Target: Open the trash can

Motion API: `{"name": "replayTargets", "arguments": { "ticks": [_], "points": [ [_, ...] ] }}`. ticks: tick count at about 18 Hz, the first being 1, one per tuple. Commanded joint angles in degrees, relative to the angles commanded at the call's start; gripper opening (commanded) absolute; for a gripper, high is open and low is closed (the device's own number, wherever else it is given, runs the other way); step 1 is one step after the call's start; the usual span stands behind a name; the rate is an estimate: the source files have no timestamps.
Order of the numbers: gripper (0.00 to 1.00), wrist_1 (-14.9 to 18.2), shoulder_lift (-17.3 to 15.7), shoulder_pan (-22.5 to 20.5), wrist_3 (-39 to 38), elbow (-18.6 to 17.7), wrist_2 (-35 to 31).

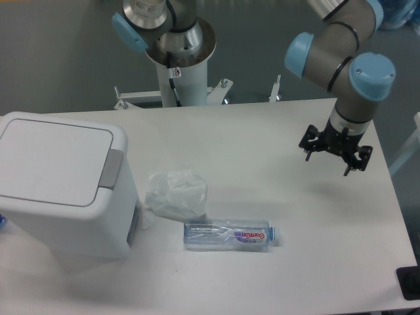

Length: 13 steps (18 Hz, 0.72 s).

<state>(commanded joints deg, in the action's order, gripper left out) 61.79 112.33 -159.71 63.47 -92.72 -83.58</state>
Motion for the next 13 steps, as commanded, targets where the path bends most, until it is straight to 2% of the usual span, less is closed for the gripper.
{"name": "replayTargets", "arguments": {
  "ticks": [3,5,9,12,13],
  "points": [
    [1.00,0.18,-0.09,2.55,-1.33,-0.17,0.17],
    [1.00,0.35,-0.26,4.57,-5.44,0.00,0.61],
    [1.00,0.53,-0.09,9.14,-15.55,3.42,1.40],
    [1.00,0.96,-0.26,9.50,-21.36,5.97,5.79],
    [1.00,2.18,-0.53,9.50,-22.68,6.93,6.76]
  ]
}}
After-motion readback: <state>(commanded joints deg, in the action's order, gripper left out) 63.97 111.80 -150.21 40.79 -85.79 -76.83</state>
